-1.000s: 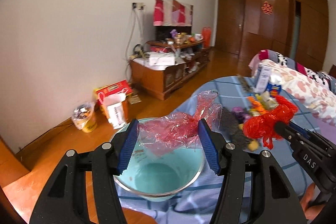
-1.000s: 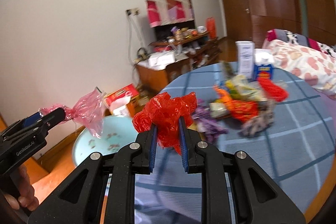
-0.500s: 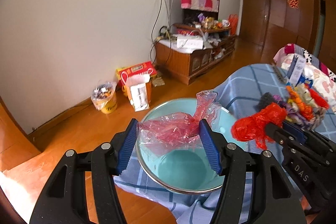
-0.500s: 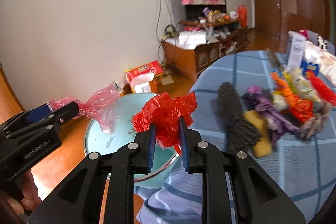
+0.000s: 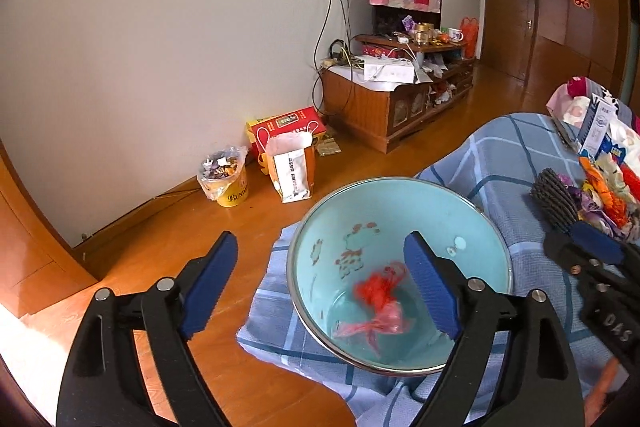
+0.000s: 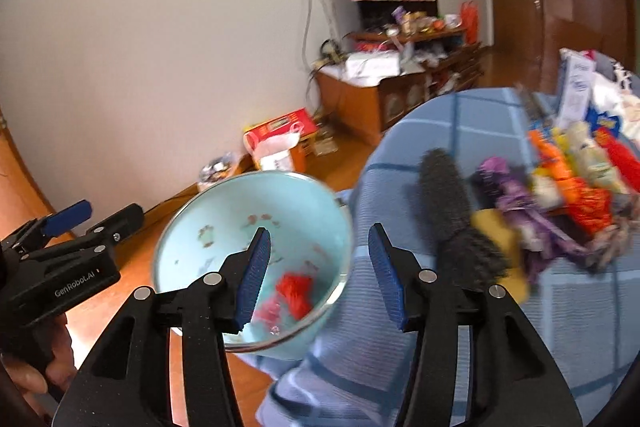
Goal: Collect trash
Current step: 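Grasp the black scrubber with the left tool while the right tool grasps the grey cloth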
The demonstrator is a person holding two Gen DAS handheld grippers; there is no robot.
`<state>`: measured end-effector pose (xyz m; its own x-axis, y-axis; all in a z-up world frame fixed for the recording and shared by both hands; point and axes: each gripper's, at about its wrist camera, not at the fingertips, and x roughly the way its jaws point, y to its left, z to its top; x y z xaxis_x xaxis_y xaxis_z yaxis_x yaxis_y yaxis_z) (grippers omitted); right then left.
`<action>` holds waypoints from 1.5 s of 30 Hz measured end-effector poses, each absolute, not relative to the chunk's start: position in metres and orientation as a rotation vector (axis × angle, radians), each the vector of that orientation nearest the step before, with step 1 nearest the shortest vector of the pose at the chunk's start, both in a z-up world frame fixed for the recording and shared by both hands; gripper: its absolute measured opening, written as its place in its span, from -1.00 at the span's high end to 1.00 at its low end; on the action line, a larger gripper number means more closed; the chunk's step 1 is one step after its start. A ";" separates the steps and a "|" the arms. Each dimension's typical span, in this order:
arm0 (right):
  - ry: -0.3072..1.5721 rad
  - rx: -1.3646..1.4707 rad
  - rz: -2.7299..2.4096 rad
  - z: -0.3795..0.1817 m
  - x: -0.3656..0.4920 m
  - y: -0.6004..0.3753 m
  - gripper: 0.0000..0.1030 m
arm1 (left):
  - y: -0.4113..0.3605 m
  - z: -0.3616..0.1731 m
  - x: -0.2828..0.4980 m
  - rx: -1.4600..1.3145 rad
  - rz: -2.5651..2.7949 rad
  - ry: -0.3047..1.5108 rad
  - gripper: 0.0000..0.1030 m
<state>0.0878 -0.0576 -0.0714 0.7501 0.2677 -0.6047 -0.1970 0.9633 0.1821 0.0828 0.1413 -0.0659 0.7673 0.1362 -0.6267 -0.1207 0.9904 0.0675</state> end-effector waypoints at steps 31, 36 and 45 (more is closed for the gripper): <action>0.594 0.287 -0.279 -0.079 0.016 -0.256 -0.11 | -0.001 -0.076 0.080 0.093 -0.144 0.723 -0.70; 0.598 0.308 -0.306 -0.078 0.027 -0.271 -0.11 | -0.019 -0.074 0.092 0.092 -0.151 0.717 -0.69; 0.636 0.349 -0.334 -0.085 0.064 -0.286 -0.10 | -0.059 -0.074 0.118 0.083 -0.172 0.721 -0.69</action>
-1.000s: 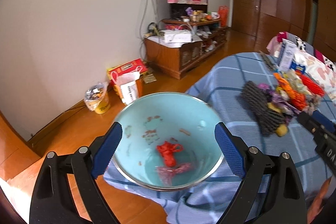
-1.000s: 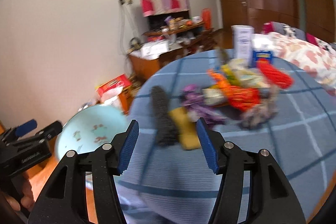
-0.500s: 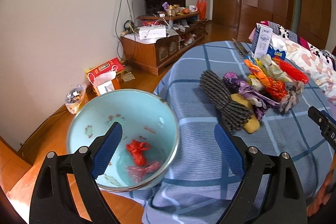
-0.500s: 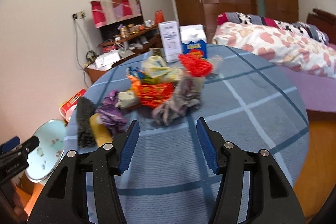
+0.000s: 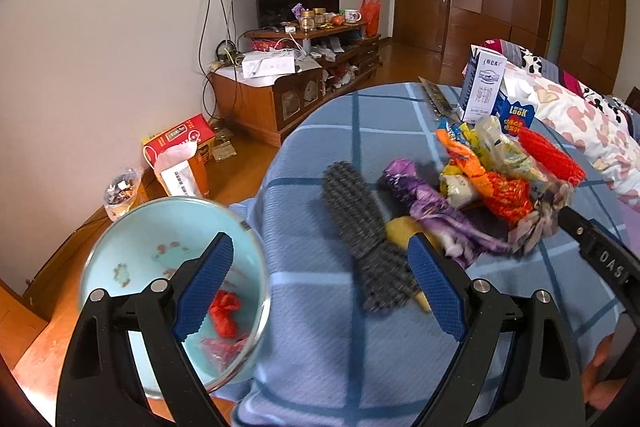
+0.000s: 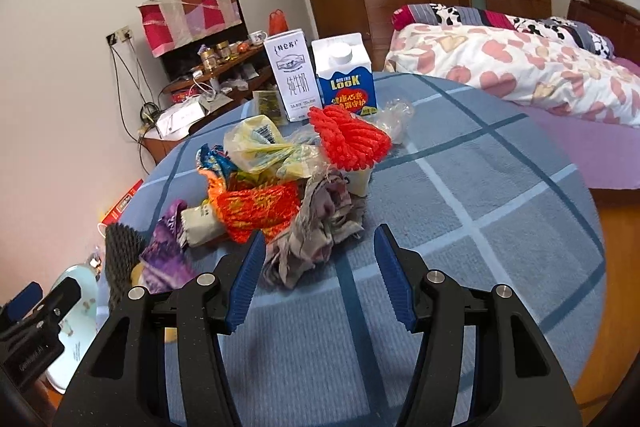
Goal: Collect trash
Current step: 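Grasp the black scrubber with the left tool while the right tool grasps the grey cloth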
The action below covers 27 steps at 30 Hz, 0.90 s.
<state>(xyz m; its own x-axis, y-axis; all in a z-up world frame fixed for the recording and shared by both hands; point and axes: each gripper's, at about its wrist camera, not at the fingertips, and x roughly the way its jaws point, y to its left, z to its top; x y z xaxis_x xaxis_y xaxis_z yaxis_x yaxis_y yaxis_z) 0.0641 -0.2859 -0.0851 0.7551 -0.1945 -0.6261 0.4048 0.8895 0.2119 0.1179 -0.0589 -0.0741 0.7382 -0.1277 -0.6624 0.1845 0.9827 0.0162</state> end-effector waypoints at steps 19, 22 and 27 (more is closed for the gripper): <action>0.707 0.445 -0.264 -0.099 0.066 -0.295 0.66 | -0.098 -0.108 0.146 0.049 -0.274 0.808 0.37; 0.675 0.428 -0.259 -0.088 0.053 -0.290 0.66 | -0.096 -0.099 0.141 0.030 -0.299 0.797 0.50; 0.618 0.369 -0.278 -0.071 0.032 -0.278 0.66 | -0.085 -0.079 0.124 0.013 -0.337 0.736 0.50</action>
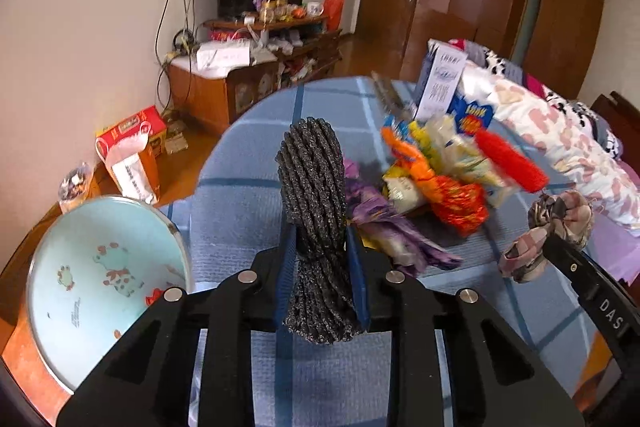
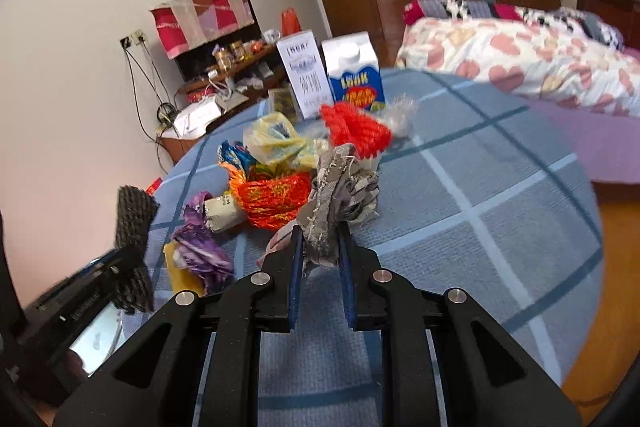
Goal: Collect trash
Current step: 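Grasp the black scrubber with the left tool while the right tool grasps the grey cloth, then carry scrubber and cloth over the bucket and open both tools to drop them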
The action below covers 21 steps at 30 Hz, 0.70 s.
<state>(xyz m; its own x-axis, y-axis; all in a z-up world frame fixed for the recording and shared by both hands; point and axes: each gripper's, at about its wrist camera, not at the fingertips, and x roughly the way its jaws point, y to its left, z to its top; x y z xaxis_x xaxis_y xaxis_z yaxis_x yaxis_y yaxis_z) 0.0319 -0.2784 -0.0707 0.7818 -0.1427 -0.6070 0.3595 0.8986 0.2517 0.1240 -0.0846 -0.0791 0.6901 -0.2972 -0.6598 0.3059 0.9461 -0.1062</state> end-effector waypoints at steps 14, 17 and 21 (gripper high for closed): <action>0.562 0.290 -0.233 -0.050 0.008 -0.243 0.66 | -0.059 -0.053 0.080 0.081 -0.300 0.689 0.50; 0.556 0.269 -0.203 -0.045 0.006 -0.231 0.66 | -0.054 -0.048 0.075 0.097 -0.280 0.679 0.50; 0.546 0.253 -0.178 -0.040 0.003 -0.219 0.66 | -0.047 -0.044 0.069 0.106 -0.257 0.670 0.50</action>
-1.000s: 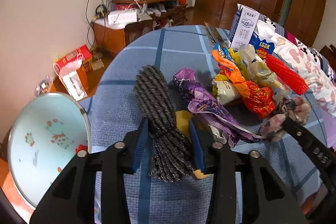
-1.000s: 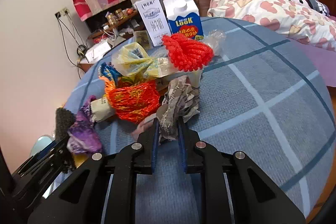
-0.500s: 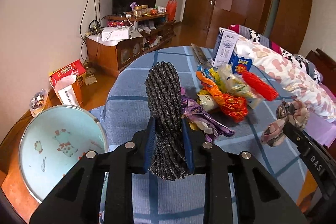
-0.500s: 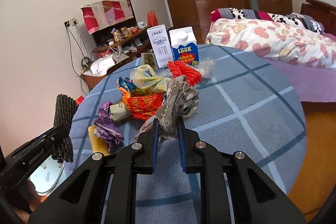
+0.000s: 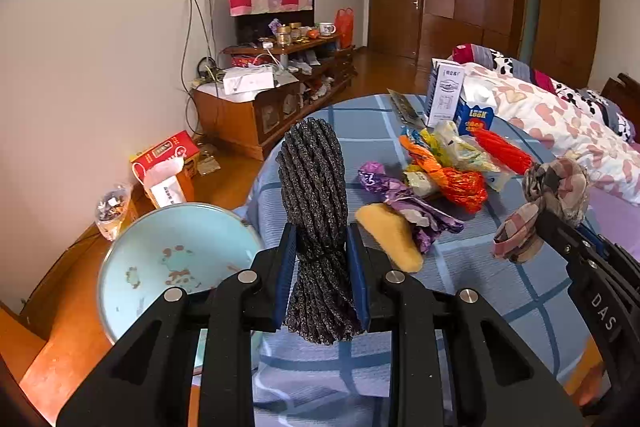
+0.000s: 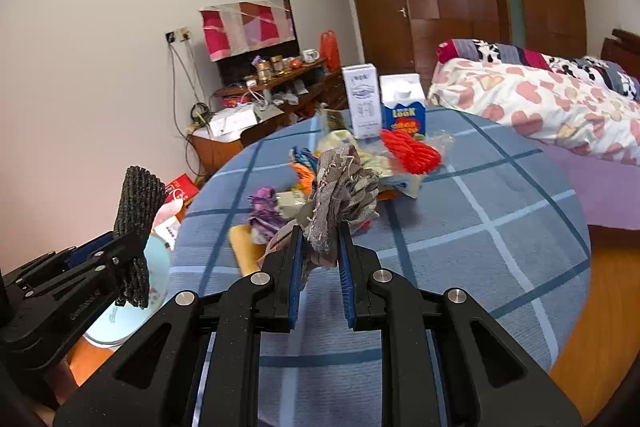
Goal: Collect trash
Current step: 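Carry scrubber and cloth over the bucket and open both tools to drop them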
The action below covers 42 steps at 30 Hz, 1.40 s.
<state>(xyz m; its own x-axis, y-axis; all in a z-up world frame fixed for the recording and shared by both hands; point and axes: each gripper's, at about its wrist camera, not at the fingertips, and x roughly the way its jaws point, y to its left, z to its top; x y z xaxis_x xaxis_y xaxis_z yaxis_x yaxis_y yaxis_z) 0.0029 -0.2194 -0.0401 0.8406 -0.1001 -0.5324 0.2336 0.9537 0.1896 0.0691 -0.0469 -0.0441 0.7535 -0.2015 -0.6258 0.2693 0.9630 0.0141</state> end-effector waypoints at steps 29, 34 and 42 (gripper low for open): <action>0.555 0.118 0.033 -0.026 0.013 -0.125 0.66 | 0.046 -0.038 0.058 0.058 -0.090 0.664 0.50; 0.566 0.102 0.076 -0.027 0.019 -0.109 0.66 | 0.062 -0.037 0.061 0.042 -0.058 0.662 0.50; 0.575 0.059 0.144 -0.027 0.033 -0.080 0.66 | 0.085 -0.040 0.067 0.014 -0.012 0.677 0.50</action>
